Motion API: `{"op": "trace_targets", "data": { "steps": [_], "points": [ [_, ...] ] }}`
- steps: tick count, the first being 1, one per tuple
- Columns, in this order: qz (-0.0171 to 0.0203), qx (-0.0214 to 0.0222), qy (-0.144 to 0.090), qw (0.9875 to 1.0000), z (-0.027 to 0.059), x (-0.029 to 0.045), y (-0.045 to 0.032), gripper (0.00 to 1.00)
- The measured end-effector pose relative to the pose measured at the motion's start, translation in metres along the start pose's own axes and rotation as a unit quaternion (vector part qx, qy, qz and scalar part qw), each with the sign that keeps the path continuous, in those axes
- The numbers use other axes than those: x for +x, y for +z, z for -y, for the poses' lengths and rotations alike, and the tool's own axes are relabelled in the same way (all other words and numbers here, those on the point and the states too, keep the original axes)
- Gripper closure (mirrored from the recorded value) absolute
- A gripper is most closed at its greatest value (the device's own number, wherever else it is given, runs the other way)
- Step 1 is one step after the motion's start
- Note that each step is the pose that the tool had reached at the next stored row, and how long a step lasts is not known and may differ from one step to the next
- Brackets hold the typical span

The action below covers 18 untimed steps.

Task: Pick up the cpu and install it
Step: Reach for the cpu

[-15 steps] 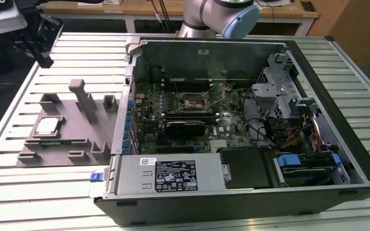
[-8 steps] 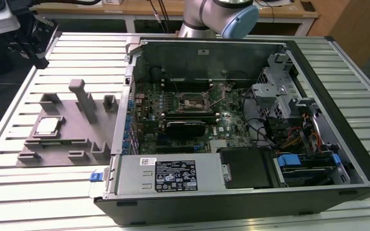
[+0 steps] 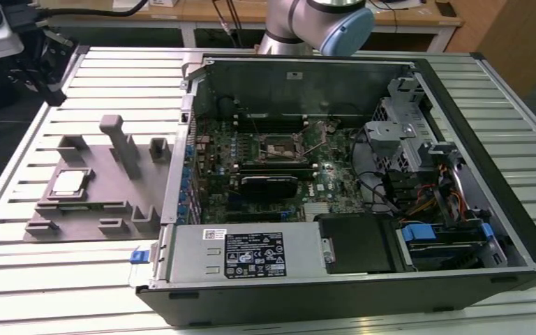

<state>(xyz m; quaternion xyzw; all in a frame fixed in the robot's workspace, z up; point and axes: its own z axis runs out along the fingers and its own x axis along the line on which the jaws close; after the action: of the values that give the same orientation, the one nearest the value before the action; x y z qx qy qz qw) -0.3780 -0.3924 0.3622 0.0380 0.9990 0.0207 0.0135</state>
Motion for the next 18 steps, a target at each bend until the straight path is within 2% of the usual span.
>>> {"op": "trace_targets", "data": {
  "steps": [18],
  "points": [
    [0.0000,0.0000,0.000,1.0000,0.0014,0.0070,0.0226,0.89]
  ]
}}
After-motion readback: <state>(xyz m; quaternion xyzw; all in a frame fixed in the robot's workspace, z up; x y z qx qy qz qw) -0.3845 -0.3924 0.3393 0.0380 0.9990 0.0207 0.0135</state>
